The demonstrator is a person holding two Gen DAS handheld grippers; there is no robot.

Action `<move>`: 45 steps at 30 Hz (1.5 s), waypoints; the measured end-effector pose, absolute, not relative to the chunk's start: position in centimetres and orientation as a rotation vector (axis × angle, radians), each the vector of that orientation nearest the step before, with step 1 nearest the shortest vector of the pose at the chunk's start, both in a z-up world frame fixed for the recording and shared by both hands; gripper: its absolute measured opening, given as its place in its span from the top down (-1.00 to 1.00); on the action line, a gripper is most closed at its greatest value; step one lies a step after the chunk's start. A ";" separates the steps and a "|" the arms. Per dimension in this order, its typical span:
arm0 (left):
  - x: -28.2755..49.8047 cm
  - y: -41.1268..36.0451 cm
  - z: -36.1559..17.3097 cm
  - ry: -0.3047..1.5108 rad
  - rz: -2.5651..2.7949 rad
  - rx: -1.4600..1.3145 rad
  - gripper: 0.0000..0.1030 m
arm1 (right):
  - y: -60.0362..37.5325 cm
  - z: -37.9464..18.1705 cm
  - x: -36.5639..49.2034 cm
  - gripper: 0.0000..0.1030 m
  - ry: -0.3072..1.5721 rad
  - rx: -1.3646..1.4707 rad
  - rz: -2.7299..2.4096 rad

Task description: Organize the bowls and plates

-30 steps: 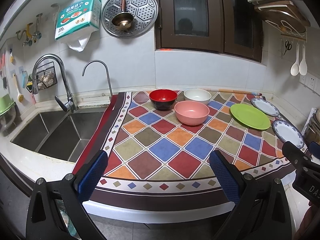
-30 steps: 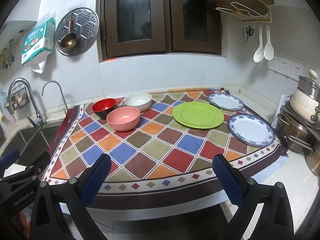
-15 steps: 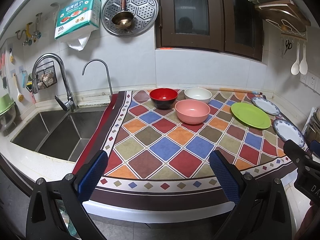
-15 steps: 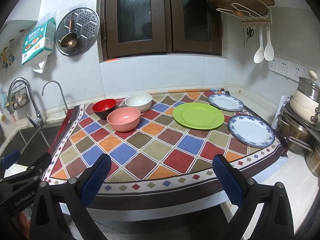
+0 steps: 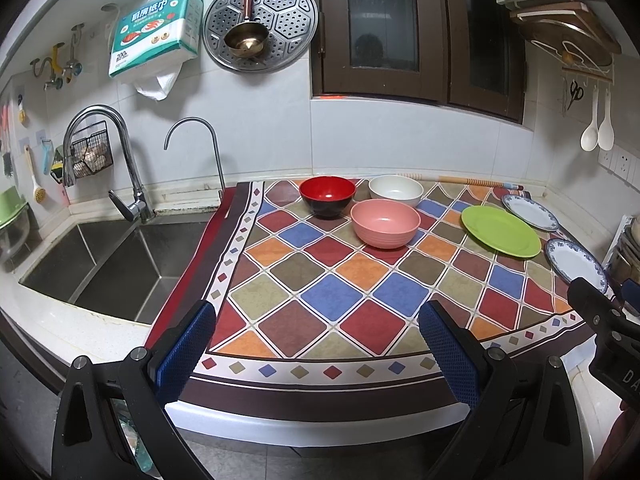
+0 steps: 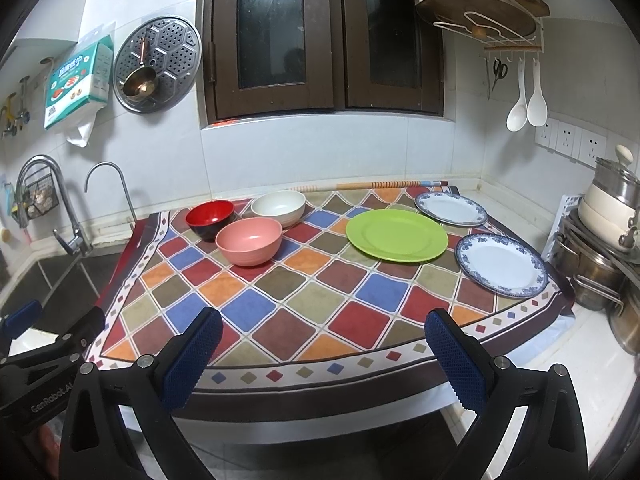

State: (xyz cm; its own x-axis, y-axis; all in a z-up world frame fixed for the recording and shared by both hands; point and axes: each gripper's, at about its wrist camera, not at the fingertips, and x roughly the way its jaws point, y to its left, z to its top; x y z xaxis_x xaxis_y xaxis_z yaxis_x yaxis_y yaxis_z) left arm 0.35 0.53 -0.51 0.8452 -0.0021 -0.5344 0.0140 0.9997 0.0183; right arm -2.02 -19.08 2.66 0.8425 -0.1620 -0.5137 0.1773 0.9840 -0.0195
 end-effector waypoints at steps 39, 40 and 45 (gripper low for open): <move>8.0 1.1 -0.6 0.570 -0.067 0.049 -0.94 | -17.2 1.4 3.3 -0.99 0.574 0.039 -0.165; 8.6 0.7 -0.6 0.566 -0.069 0.053 -0.93 | -17.6 1.4 4.2 -0.99 0.574 0.045 -0.159; 12.7 -2.1 -0.4 0.578 -0.103 0.060 -0.86 | -19.5 1.4 7.9 -0.99 0.575 0.053 -0.158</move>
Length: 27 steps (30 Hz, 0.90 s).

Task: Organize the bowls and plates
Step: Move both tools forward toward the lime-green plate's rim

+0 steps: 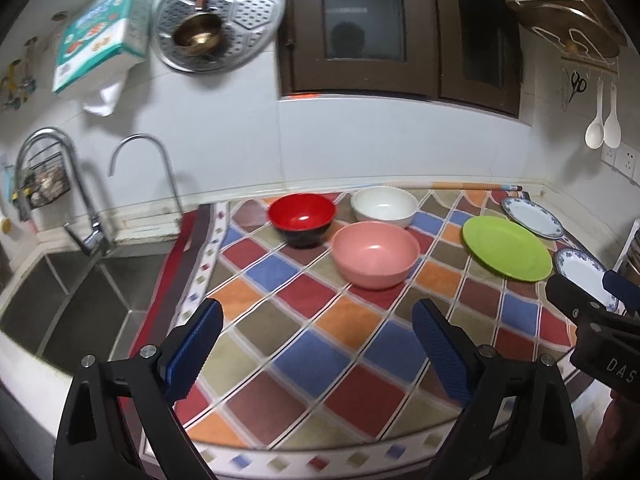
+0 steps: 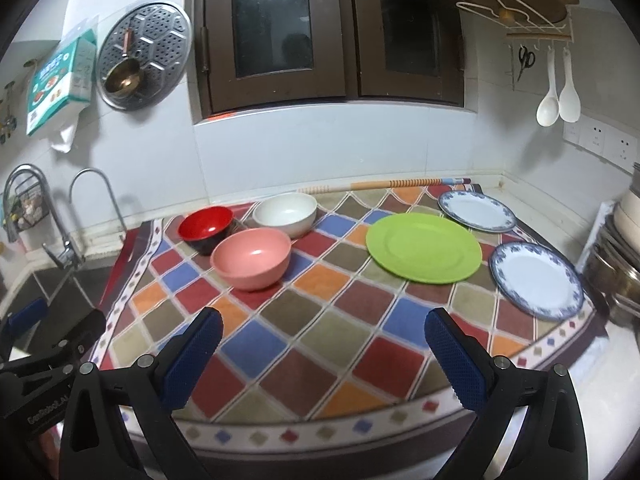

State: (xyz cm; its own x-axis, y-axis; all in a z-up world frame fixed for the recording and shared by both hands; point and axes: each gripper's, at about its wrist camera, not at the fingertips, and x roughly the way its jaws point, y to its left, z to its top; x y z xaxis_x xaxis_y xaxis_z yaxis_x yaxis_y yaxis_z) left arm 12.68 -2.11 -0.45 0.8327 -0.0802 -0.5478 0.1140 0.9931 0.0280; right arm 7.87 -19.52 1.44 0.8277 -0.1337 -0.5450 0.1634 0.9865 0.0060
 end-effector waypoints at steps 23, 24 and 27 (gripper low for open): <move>26.3 -19.1 0.0 0.624 -0.337 0.090 -0.84 | -35.3 1.0 17.9 -0.98 0.553 0.090 -0.346; 27.0 -19.8 -0.2 0.632 -0.342 0.091 -0.84 | -36.0 1.0 18.6 -0.98 0.554 0.090 -0.351; 28.8 -21.6 -0.9 0.650 -0.343 0.101 -0.82 | -37.7 0.8 20.3 -0.95 0.570 0.095 -0.354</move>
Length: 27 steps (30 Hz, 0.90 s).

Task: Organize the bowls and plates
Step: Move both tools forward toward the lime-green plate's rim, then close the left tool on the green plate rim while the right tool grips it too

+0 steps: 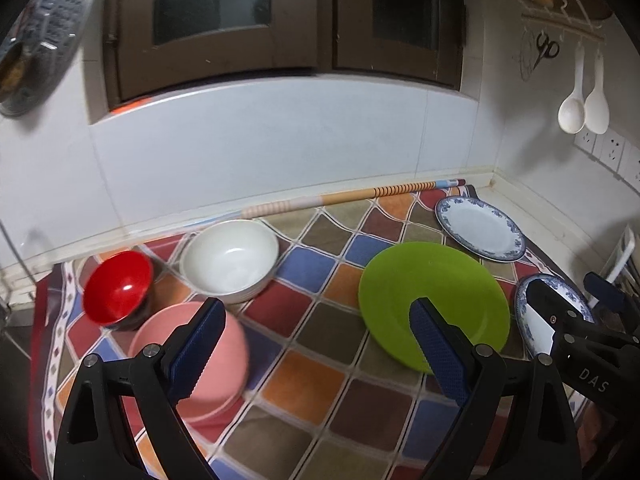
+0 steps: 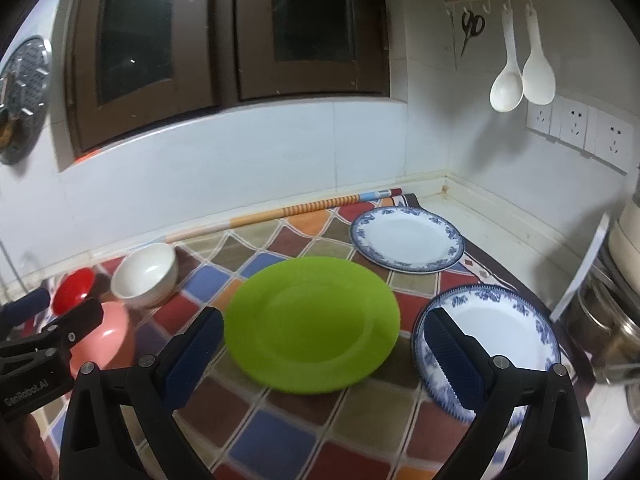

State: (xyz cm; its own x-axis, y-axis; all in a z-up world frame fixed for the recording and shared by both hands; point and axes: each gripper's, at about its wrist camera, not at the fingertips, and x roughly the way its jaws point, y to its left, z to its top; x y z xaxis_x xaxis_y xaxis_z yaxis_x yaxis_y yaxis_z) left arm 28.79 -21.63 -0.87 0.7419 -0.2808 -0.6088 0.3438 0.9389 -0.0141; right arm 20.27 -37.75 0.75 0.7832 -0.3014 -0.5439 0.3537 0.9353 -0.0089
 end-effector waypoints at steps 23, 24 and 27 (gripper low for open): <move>38.6 -30.4 -9.8 0.926 -0.360 0.150 -0.49 | -48.4 -7.6 29.4 -0.60 0.784 0.143 -0.377; 38.8 -30.6 -10.0 0.932 -0.360 0.148 -0.48 | -48.6 -7.9 29.6 -0.57 0.794 0.153 -0.375; 39.4 -31.0 -10.8 0.954 -0.363 0.147 -0.43 | -49.1 -8.9 30.3 -0.51 0.823 0.170 -0.381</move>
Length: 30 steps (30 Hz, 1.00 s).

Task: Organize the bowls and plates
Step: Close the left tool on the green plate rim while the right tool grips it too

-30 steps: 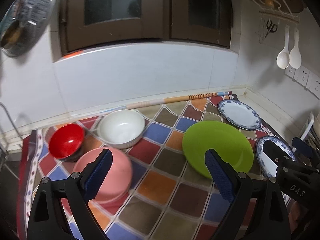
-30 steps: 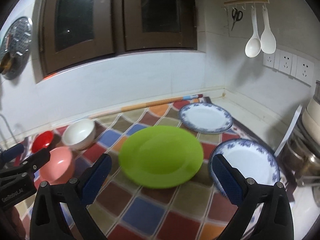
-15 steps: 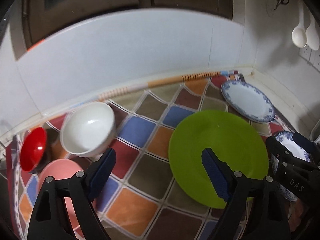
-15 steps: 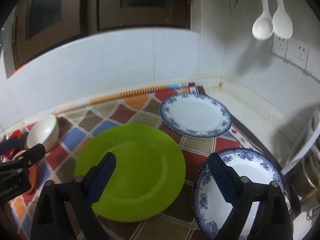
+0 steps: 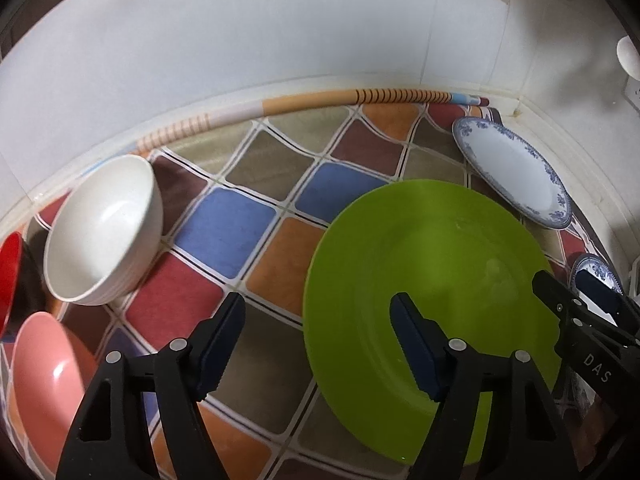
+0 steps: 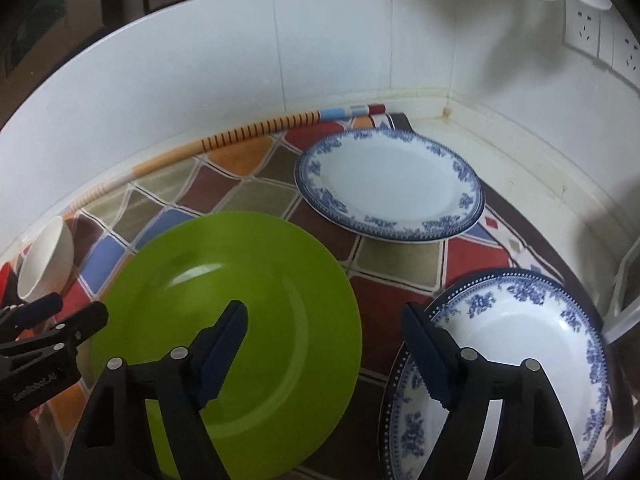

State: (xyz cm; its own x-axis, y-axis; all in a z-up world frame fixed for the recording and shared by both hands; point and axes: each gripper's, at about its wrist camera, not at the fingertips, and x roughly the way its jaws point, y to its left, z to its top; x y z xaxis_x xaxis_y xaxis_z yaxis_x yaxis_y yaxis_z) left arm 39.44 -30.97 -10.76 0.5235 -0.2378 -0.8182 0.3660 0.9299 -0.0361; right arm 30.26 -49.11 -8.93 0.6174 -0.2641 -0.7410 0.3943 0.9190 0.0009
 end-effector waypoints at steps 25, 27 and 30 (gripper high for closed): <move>41.5 -32.2 -12.9 1.020 -0.405 0.101 0.18 | -50.8 -12.0 32.3 0.14 0.923 0.259 -0.358; 41.6 -32.2 -12.9 1.022 -0.405 0.100 0.20 | -50.7 -11.9 32.4 0.17 0.924 0.256 -0.355; 41.6 -32.1 -12.7 1.022 -0.406 0.098 0.22 | -50.6 -11.9 32.4 0.17 0.924 0.256 -0.362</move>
